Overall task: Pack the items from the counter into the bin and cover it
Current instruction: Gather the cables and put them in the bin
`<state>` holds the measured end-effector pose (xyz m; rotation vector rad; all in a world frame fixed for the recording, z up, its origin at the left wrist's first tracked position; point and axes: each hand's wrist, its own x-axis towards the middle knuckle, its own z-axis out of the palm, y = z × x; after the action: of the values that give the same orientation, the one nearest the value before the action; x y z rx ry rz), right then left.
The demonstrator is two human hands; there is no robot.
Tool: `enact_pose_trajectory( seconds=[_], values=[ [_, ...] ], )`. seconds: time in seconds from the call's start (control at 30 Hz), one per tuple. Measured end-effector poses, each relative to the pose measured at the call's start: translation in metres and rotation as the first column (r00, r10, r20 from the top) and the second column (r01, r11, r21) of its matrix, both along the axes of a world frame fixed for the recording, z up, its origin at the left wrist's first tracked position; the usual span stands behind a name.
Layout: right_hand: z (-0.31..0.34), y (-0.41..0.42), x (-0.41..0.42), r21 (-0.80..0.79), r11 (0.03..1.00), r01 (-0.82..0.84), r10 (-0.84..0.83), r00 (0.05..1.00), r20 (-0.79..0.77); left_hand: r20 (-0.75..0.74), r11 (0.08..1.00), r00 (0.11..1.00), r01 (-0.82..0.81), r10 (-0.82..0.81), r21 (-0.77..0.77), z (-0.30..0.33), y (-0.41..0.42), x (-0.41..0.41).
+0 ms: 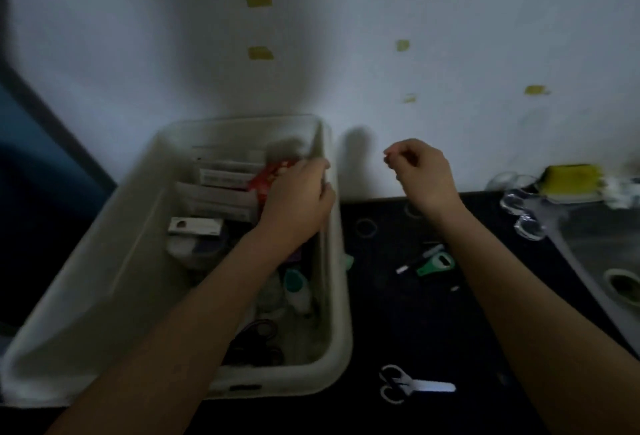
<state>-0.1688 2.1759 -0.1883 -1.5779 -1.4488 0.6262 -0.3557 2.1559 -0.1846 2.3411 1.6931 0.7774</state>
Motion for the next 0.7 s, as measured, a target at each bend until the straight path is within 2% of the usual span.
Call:
enact_pose_trajectory(
  seconds=[0.1,0.17,0.23,0.37,0.47,0.57,0.7],
  values=[
    [-0.017,-0.005,0.061,-0.097,0.994,0.058,-0.047,0.993,0.113,-0.042,0.990,0.993,0.107,-0.111,-0.089,-0.011,0.003,0.057],
    [-0.039,-0.012,0.095,-0.202,0.978,0.057,-0.007,0.970,0.243,-0.098,0.970,0.980,0.155,-0.176,-0.185,-0.027,0.003,0.094],
    [-0.064,-0.019,0.126,-0.325,0.944,0.054,0.051,0.950,0.307,-0.164,0.947,0.963,0.162,-0.212,-0.277,-0.048,0.000,0.127],
    [-0.112,-0.033,0.174,-0.487,0.873,0.037,0.142,0.934,0.326,-0.265,0.853,0.918,0.127,-0.294,-0.506,-0.092,-0.009,0.172],
    [-0.142,-0.042,0.197,-0.595,0.803,-0.022,0.260,0.913,0.316,-0.258,0.756,0.910,0.086,-0.325,-0.649,-0.124,-0.012,0.186],
    [-0.167,-0.046,0.218,-0.649,0.758,-0.069,0.343,0.888,0.307,-0.244,0.694,0.918,0.046,-0.313,-0.718,-0.150,-0.014,0.197],
    [-0.187,-0.043,0.233,-0.675,0.731,-0.095,0.412,0.851,0.326,-0.268,0.666,0.927,-0.028,-0.261,-0.745,-0.176,-0.013,0.203]
  ],
)
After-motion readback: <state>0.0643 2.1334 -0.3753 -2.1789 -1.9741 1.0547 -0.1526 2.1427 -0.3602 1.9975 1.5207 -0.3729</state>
